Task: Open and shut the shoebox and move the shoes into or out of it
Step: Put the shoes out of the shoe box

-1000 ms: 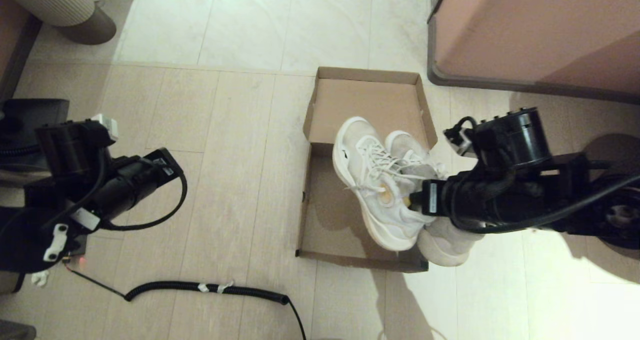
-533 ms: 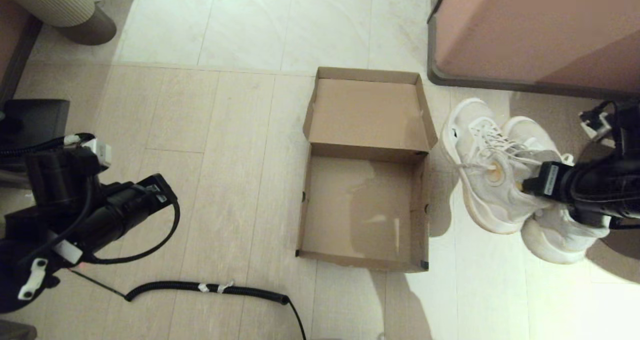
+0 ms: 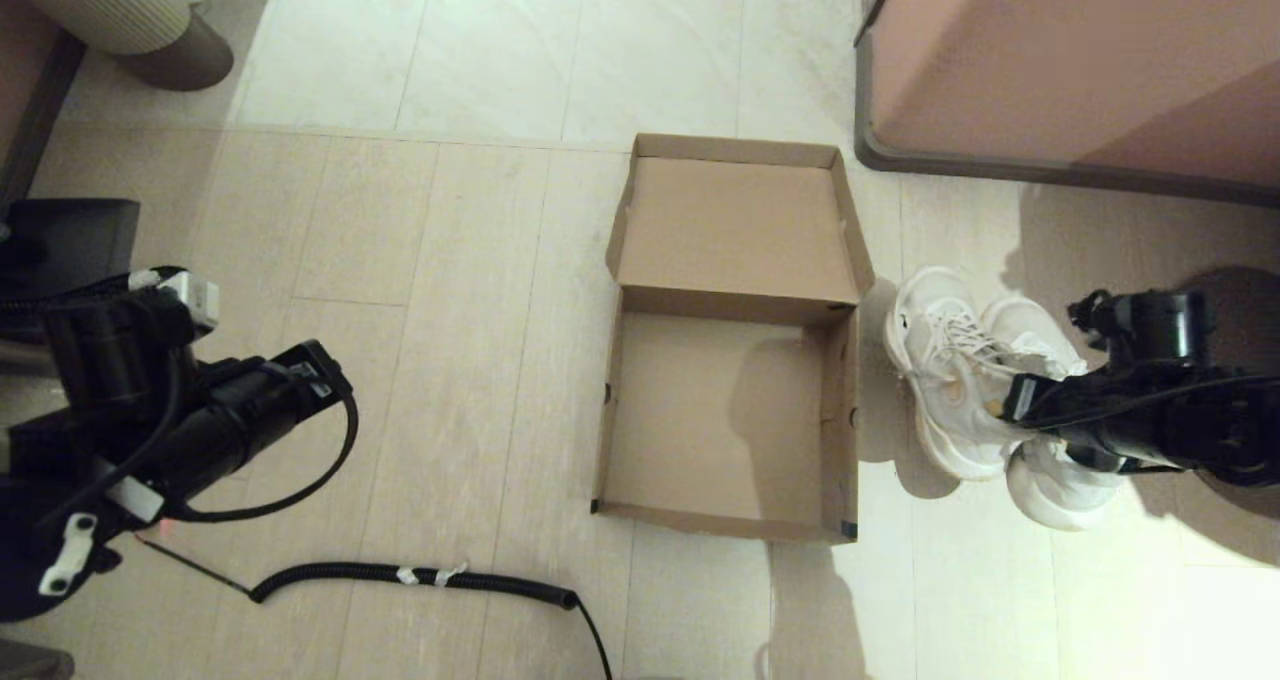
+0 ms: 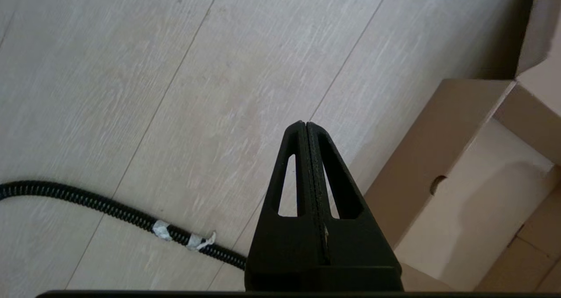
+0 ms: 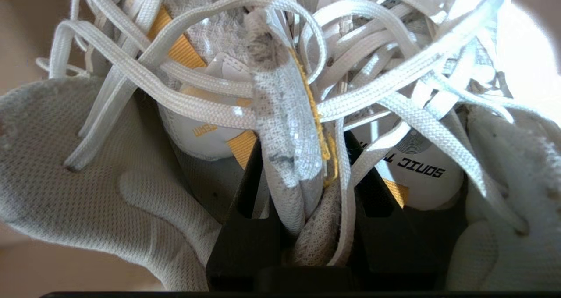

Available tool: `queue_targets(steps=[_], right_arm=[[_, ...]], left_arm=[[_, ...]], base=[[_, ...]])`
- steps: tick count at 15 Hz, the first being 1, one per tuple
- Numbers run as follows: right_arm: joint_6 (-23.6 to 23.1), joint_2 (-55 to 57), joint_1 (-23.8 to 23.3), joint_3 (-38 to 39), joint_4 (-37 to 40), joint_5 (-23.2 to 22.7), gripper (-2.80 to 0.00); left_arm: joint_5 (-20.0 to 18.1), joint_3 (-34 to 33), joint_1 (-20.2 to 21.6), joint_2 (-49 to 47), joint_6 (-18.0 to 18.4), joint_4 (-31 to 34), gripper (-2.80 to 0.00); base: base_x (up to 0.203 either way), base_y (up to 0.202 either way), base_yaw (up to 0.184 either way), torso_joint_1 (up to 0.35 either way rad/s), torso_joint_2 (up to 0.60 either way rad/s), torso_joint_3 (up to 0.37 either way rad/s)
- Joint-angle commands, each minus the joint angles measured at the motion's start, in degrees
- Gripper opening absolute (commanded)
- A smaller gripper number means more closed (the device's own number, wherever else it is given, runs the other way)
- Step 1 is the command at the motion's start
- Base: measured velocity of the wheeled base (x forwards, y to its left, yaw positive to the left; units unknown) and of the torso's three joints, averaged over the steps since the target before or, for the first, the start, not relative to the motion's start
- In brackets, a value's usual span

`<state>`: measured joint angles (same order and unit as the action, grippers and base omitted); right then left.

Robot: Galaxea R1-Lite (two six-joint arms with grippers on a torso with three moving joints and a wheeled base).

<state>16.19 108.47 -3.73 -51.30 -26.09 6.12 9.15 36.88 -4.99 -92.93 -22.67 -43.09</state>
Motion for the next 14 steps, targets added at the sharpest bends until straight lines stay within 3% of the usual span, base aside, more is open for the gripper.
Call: queue_targets(steps=[1,4,9,10,14], right_arm=[[-0.27,12.48,-0.32,-0.36,-8.94,0.32,-2.80],[-0.72,21.86,-0.47,-3.44,-17.32,0.95,-2.80],[-0.72,25.13,-0.48,-5.04,-20.05,1.09,-2.80],[-0.65,24.87,-0.34,-4.80,-20.12,1.02,0.00],[-0.76,21.04,0.24,-1.30,-19.83,0.93,0.00]], left_arm=[[-0.17,0.04,0.06,-1.28,-0.18,-0.33,-2.80],[-1.15,0.21,0.06,-1.97,-0.09,-0.37,-2.80],[-1.15,-0.64,-0.11,-1.92,-0.18,-0.48,-2.80],[-1.15,-1.27,-0.05,-1.74,-0.18,-1.32,-2.80],[-1.15,-3.18,0.15,-0.88,-0.09,-3.67,-2.80]], base=[[0.000,0.000,0.000,0.000,0.00,0.000],[0.000,0.000,0.000,0.000,0.00,0.000],[0.000,0.000,0.000,0.000,0.00,0.000],[0.000,0.000,0.000,0.000,0.00,0.000],[0.000,0.000,0.000,0.000,0.00,0.000]])
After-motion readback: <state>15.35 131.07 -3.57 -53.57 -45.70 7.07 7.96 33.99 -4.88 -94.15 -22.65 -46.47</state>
